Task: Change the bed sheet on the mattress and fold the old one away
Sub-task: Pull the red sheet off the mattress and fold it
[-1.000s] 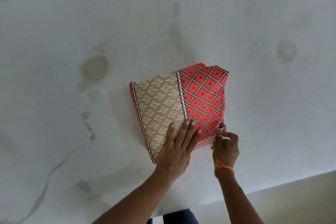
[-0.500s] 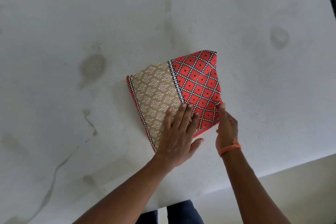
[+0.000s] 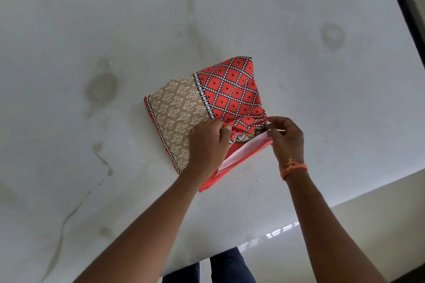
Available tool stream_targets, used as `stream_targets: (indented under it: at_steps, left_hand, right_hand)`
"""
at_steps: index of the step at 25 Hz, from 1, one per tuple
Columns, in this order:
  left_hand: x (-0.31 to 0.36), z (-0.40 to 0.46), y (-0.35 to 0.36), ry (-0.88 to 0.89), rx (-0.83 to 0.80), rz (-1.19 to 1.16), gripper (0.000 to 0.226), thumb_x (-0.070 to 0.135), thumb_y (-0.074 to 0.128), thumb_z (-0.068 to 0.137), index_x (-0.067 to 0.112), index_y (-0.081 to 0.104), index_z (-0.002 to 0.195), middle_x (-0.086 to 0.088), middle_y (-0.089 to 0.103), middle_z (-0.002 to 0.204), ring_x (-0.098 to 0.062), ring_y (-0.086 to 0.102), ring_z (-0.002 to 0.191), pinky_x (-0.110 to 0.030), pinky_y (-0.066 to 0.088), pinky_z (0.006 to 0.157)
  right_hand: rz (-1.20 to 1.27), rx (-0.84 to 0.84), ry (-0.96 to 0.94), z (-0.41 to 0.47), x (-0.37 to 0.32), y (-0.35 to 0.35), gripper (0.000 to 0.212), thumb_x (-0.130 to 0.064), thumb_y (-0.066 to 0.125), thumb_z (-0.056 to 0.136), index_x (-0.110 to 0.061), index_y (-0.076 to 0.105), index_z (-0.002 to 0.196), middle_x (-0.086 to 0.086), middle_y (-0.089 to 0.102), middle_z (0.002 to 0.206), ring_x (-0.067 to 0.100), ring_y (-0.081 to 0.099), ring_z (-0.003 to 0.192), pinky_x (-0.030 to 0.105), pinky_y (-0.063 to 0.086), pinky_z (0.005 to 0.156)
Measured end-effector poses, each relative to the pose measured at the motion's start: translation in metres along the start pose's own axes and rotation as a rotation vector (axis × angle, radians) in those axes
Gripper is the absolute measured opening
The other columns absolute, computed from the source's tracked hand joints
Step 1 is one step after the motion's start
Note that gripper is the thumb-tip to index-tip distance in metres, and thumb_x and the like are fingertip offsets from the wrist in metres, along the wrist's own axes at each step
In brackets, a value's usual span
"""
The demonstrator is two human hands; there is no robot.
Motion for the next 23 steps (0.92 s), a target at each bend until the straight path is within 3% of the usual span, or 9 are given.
stream_targets:
  at_steps: [3,7,11,15,17,19,20,21,23]
  left_hand:
    - [0.0,0.002,0.003,-0.033,-0.018,-0.004,0.036,0.025,0.052,0.096,0.018,0.04,0.063,0.009,0.037,0.056,-0.021,0.041,0.057,-0.037,0.036,0.057]
    - [0.0,0.003,0.005,-0.029,-0.028,0.026,0.036,0.025,0.053,0.096,0.019,0.04,0.064,0.011,0.036,0.056,-0.019,0.04,0.057,-0.036,0.034,0.056]
    - [0.0,0.002,0.002,0.022,-0.046,0.0,0.033,0.023,0.054,0.096,0.019,0.041,0.067,0.013,0.034,0.058,-0.02,0.039,0.059,-0.036,0.031,0.056]
    - [0.001,-0.003,0.005,0.13,-0.064,0.107,0.023,0.033,0.051,0.093,0.02,0.049,0.074,0.003,0.049,0.069,-0.027,0.053,0.07,-0.04,0.042,0.063]
    - [-0.001,-0.015,0.01,0.268,-0.054,0.376,0.018,0.038,0.054,0.09,0.02,0.057,0.089,0.0,0.056,0.086,-0.024,0.053,0.083,-0.039,0.043,0.07]
    - [-0.003,-0.033,0.018,0.471,-0.092,0.578,0.025,0.033,0.058,0.089,0.024,0.059,0.112,-0.001,0.054,0.1,-0.023,0.05,0.089,-0.039,0.041,0.073]
    - [-0.003,-0.042,0.022,0.56,-0.113,0.616,0.033,0.025,0.056,0.088,0.024,0.058,0.121,-0.002,0.053,0.102,-0.023,0.05,0.088,-0.038,0.04,0.071]
    - [-0.002,-0.051,0.027,0.623,-0.136,0.618,0.04,0.019,0.054,0.087,0.022,0.057,0.127,-0.002,0.054,0.102,-0.023,0.051,0.086,-0.038,0.04,0.069]
    - [0.001,-0.064,0.041,0.668,-0.213,0.556,0.042,0.012,0.056,0.084,0.016,0.059,0.125,-0.004,0.057,0.101,-0.023,0.055,0.084,-0.038,0.042,0.068]
  right_hand:
    - [-0.397,-0.083,-0.305,0.0,0.018,0.007,0.026,-0.001,0.068,0.077,-0.014,0.069,0.099,0.005,0.067,0.099,0.019,0.064,0.086,0.027,0.052,0.077]
    - [-0.769,-0.156,-0.509,0.001,0.037,0.01,0.025,-0.013,0.07,0.081,-0.012,0.066,0.106,0.01,0.059,0.105,0.032,0.06,0.089,0.042,0.056,0.069]
    - [-1.081,-0.213,-0.607,0.019,0.03,-0.007,0.015,-0.026,0.068,0.083,-0.016,0.067,0.093,0.004,0.064,0.089,0.031,0.063,0.08,0.038,0.051,0.062]
    - [-0.921,-0.027,-0.53,0.005,0.053,-0.028,0.017,-0.029,0.074,0.08,-0.016,0.065,0.086,0.004,0.066,0.074,0.029,0.063,0.07,0.033,0.048,0.051]
    - [-0.548,0.048,-0.161,-0.005,0.064,-0.018,0.008,-0.023,0.075,0.078,-0.019,0.069,0.083,0.001,0.067,0.071,0.024,0.062,0.068,0.034,0.051,0.056]
    - [0.089,0.086,0.296,-0.003,0.067,-0.008,0.003,-0.016,0.07,0.079,-0.015,0.073,0.079,0.003,0.066,0.069,0.022,0.062,0.069,0.033,0.053,0.058]
    - [0.304,0.063,0.428,-0.002,0.065,-0.004,0.007,-0.015,0.069,0.08,-0.011,0.073,0.082,0.005,0.067,0.072,0.022,0.063,0.071,0.032,0.054,0.058]
    - [0.375,0.021,0.468,-0.002,0.062,-0.002,0.013,-0.017,0.069,0.081,-0.007,0.072,0.089,0.006,0.069,0.077,0.021,0.065,0.074,0.033,0.055,0.059]
    - [0.178,-0.036,0.383,0.001,0.056,-0.006,0.019,-0.022,0.071,0.086,-0.009,0.069,0.098,0.008,0.071,0.083,0.019,0.068,0.072,0.032,0.058,0.06]
Point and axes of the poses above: each hand's wrist, its own z-axis towards the middle knuckle, its own y-axis out of the palm, x = y × z, the point moved 3 cm from there along z, towards the middle knuckle
